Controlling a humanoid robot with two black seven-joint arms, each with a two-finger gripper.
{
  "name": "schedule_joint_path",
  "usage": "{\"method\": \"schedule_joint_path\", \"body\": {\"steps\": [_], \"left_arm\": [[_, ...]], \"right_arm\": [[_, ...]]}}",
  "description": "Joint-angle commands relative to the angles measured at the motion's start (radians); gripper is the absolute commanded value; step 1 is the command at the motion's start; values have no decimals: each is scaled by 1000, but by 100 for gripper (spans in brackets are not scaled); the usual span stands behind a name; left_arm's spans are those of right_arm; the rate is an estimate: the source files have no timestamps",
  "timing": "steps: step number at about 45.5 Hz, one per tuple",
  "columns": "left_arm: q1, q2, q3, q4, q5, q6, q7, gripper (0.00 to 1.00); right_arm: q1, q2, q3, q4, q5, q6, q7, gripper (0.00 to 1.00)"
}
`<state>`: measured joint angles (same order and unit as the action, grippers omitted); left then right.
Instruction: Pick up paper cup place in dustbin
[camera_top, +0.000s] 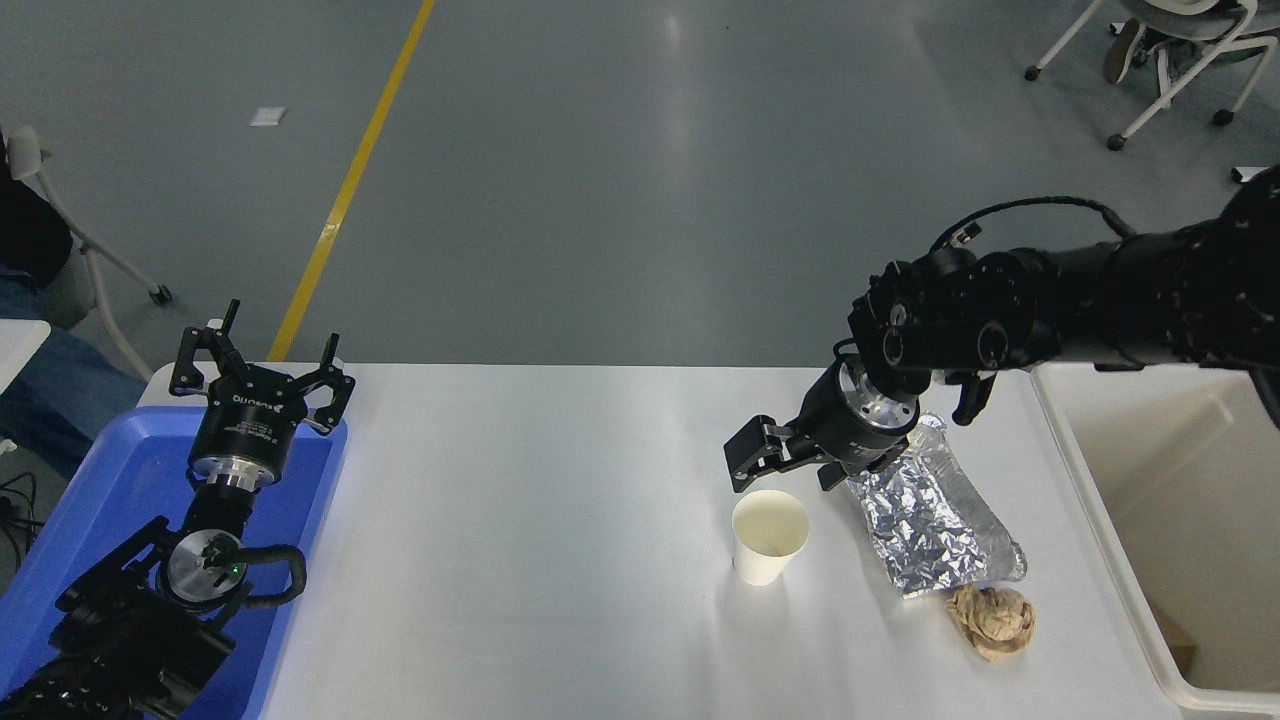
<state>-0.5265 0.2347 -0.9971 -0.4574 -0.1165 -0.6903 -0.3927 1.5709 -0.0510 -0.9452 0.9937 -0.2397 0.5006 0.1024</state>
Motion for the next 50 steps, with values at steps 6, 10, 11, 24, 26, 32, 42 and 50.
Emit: {"method": "schedule_joint_path", "body": {"steps": [6, 10, 11, 24, 26, 32, 42, 50], "left_arm": [[0, 0, -2, 0, -2, -1, 0, 100], [0, 2, -2, 0, 0, -1, 0, 100], [0, 2, -2, 0, 0, 0, 0, 100], [0, 0, 0, 0, -2, -1, 0, 100], [0, 0, 0, -1, -2, 0, 0, 100], [0, 0, -2, 0, 0, 0, 0, 100], [0, 1, -2, -1, -2, 0, 0, 100], [0, 0, -2, 0, 0, -1, 0, 100]], "right_arm": [[-172, 10, 37, -90, -101, -94, 0, 82], [-173, 8, 36, -90, -102, -94, 0, 57], [-173, 7, 34, -92, -102, -94, 0, 53], [-163, 5, 36, -95, -108, -89, 0, 0], [-157, 3, 32, -95, -107, -88, 0, 0], [-144, -1, 26, -93, -107, -83, 2, 0], [-77, -18, 16, -75, -104, -37, 0, 0], [157, -148, -23, 106, -101, 61, 2, 0]]}}
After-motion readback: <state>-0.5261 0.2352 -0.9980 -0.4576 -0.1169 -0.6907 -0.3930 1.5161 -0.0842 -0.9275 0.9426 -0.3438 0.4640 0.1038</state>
